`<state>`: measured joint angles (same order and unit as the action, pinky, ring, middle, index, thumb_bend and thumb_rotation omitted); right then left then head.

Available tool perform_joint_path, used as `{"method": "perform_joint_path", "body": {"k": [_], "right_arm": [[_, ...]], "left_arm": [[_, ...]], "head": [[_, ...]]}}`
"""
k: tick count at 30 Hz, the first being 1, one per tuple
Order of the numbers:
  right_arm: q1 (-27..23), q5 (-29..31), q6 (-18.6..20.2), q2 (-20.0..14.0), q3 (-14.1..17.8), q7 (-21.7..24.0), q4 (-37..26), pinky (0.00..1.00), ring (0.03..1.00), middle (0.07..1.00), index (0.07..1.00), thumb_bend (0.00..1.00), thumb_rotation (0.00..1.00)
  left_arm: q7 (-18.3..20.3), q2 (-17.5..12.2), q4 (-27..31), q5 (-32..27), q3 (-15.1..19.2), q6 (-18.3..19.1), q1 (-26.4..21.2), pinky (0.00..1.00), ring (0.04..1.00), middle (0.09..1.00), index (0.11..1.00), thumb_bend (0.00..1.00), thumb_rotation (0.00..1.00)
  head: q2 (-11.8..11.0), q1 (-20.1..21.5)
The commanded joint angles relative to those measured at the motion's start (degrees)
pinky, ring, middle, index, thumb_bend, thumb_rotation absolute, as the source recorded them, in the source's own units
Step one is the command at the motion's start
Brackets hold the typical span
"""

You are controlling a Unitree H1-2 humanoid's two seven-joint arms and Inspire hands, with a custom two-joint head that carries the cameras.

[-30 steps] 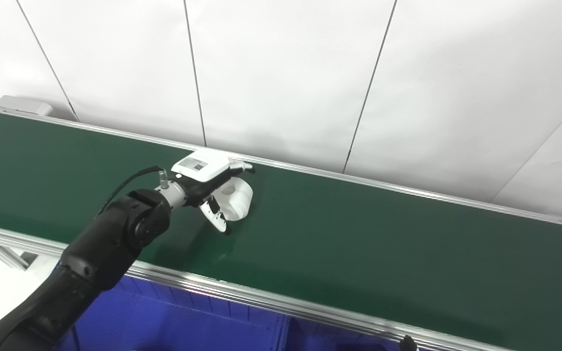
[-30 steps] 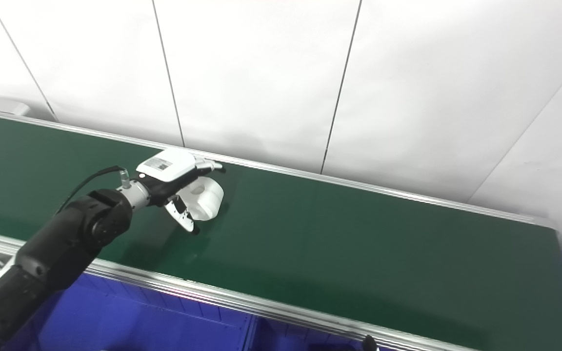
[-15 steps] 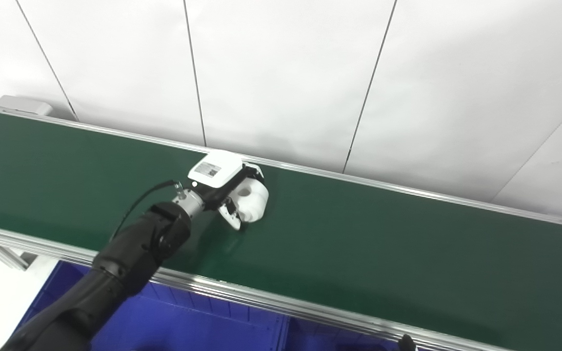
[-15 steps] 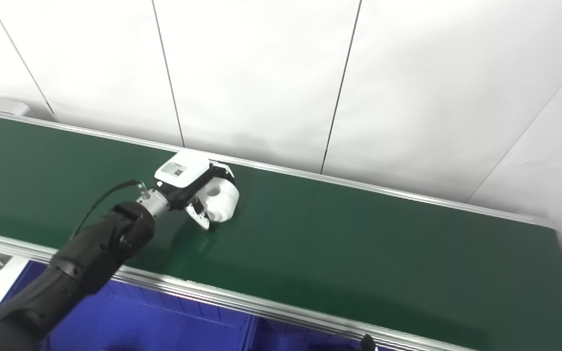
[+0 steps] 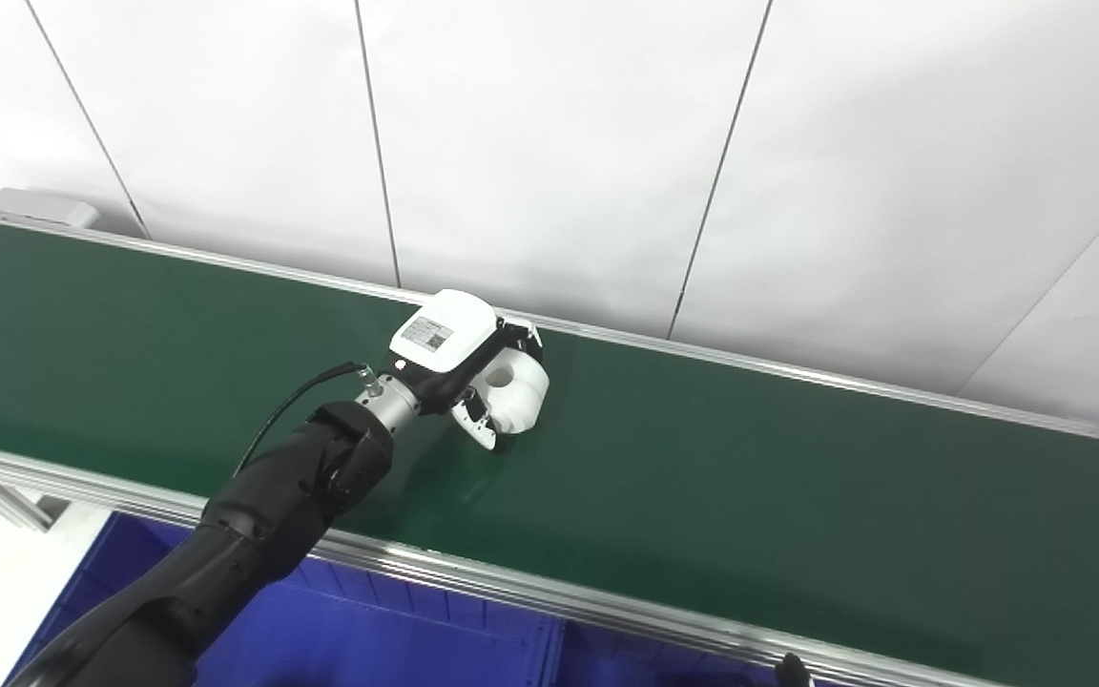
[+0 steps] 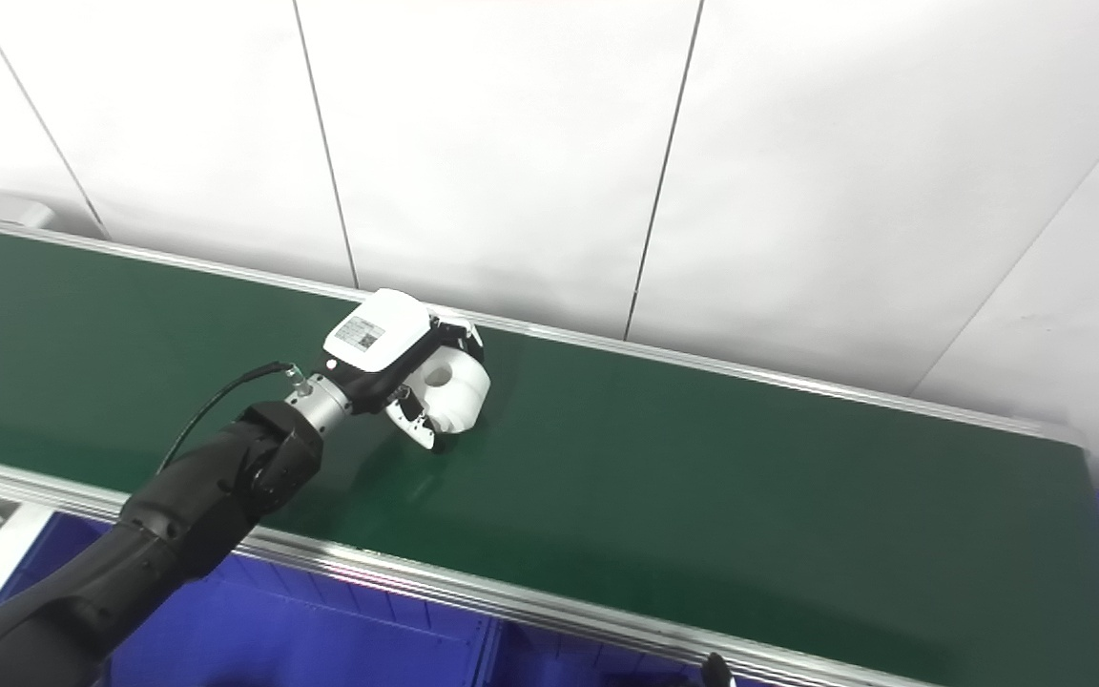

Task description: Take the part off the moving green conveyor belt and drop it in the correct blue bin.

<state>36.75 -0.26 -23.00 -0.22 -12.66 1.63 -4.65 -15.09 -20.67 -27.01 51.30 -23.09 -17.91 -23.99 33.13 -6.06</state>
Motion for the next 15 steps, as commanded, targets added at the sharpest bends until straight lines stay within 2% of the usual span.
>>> {"method": "perform_joint_path", "body": {"k": [1, 3, 4, 5, 6, 10, 13, 14, 15], "right_arm": [[0.8, 0.5, -0.6, 0.3, -0.2, 0.5, -2.8, 0.94, 0.981, 1.000, 1.000, 0.70, 1.00], [1.2, 0.5, 1.1, 0.1, -0.4, 0.7, -4.3, 0.94, 0.980, 1.000, 1.000, 0.71, 1.00], [1.4, 0.9, 1.9, -0.1, -0.5, 0.9, -5.2, 0.95, 0.981, 1.000, 1.000, 0.72, 1.00], [1.6, 1.3, 2.7, -0.3, -0.6, 1.1, -6.1, 0.96, 0.985, 1.000, 1.000, 0.71, 1.00], [1.8, 1.6, 3.5, -0.5, -0.7, 1.2, -7.2, 0.97, 0.990, 1.000, 1.000, 0.70, 1.00], [2.6, 2.0, 7.0, -0.9, -0.8, 1.1, -11.1, 0.97, 0.985, 1.000, 1.000, 0.71, 1.00], [2.9, 2.4, 9.5, -0.9, -0.9, 1.1, -13.6, 1.00, 0.992, 1.000, 1.000, 0.72, 1.00], [2.9, 2.6, 10.1, -0.9, -0.9, 1.1, -14.3, 1.00, 0.992, 1.000, 1.000, 0.72, 1.00], [2.9, 2.7, 10.5, -0.9, -0.9, 1.1, -14.8, 1.00, 0.992, 1.000, 1.000, 0.72, 1.00]], "left_arm": [[0.7, -2.0, 5.0, -1.6, 1.4, -0.7, -1.8, 0.38, 0.403, 0.512, 0.512, 0.50, 0.00], [2.8, -3.2, 9.9, -2.1, 2.1, -0.2, -0.8, 0.38, 0.397, 0.506, 0.519, 0.50, 0.00], [4.4, -3.8, 13.0, -2.6, 2.6, 0.2, -0.2, 0.37, 0.392, 0.498, 0.527, 0.50, 0.00], [5.6, -4.7, 16.2, -3.1, 3.2, 0.3, 0.6, 0.37, 0.391, 0.497, 0.529, 0.50, 0.00], [6.9, -5.3, 19.1, -3.8, 3.9, 0.3, 1.2, 0.36, 0.388, 0.495, 0.531, 0.50, 0.00], [15.1, -8.5, 32.3, -7.7, 7.2, 2.5, 4.4, 0.34, 0.386, 0.473, 0.537, 0.50, 0.00], [19.4, -10.7, 39.9, -10.6, 9.8, 3.0, 7.4, 0.29, 0.376, 0.448, 0.538, 0.50, 0.00], [20.8, -11.3, 42.4, -11.6, 10.6, 3.5, 8.6, 0.29, 0.375, 0.448, 0.539, 0.50, 0.00], [22.0, -11.6, 43.9, -12.3, 11.2, 3.7, 9.3, 0.29, 0.371, 0.448, 0.540, 0.50, 0.00]], "head": [[1.0, -0.8], [2.1, -1.5], [3.8, -2.3], [4.2, -2.5], [5.9, -3.4], [9.8, -4.7], [11.8, -5.1], [13.1, -5.3], [13.1, -5.3]]}}
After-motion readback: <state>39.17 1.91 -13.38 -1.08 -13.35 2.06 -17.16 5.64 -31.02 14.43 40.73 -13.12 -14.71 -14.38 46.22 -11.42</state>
